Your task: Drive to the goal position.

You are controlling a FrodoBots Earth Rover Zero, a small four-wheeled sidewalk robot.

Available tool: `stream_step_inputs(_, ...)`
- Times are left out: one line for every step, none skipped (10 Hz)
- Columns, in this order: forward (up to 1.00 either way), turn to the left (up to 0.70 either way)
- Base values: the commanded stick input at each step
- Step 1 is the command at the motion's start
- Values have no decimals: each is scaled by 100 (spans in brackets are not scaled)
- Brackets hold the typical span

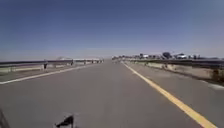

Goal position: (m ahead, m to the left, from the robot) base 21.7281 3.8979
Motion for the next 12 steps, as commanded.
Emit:
stream_step_inputs(100, 0)
stream_step_inputs(100, 0)
stream_step_inputs(100, 0)
stream_step_inputs(100, 0)
stream_step_inputs(100, 0)
stream_step_inputs(100, 0)
stream_step_inputs(100, 0)
stream_step_inputs(100, 0)
stream_step_inputs(100, 0)
stream_step_inputs(100, 0)
stream_step_inputs(100, 0)
stream_step_inputs(100, 0)
